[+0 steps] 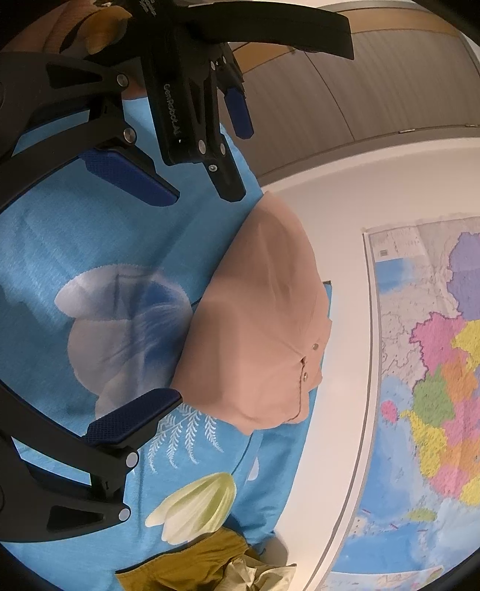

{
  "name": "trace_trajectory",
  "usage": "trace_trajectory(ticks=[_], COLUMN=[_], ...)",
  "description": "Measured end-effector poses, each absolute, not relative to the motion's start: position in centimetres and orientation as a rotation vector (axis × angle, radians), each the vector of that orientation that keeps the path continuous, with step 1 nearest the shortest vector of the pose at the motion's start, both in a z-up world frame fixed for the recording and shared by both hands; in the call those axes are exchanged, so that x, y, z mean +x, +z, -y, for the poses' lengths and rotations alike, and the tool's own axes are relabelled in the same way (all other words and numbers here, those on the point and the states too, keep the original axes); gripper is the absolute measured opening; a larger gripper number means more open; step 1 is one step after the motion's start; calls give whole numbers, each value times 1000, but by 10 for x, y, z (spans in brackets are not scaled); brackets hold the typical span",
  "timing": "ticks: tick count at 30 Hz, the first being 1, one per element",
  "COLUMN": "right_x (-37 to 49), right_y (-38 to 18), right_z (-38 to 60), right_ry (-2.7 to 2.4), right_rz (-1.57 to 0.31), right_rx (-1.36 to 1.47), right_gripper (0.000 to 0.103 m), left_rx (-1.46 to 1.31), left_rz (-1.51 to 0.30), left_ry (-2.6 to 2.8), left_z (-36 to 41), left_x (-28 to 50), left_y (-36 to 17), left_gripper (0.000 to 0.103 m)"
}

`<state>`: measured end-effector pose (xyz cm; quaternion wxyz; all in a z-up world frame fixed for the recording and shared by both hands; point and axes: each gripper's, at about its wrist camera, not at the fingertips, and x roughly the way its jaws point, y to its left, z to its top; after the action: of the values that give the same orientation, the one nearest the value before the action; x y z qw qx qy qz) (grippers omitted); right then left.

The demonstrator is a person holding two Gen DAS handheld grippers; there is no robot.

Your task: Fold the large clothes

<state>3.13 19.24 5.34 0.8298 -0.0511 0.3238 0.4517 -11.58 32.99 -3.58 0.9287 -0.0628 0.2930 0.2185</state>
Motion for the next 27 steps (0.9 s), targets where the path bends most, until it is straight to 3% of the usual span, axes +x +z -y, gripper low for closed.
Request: trace_trajectory(ticks=[27], right_x=[33], right_y=[52], right_z=[-188], right_ry=[952], right_rz=[-687], right_rx=[-95], right_gripper=[97], left_rx=[-134], left_rz=[-616], left_ry=[446], left_z=[-326], left_x=[-115], left_y=[-41], left_gripper=[96])
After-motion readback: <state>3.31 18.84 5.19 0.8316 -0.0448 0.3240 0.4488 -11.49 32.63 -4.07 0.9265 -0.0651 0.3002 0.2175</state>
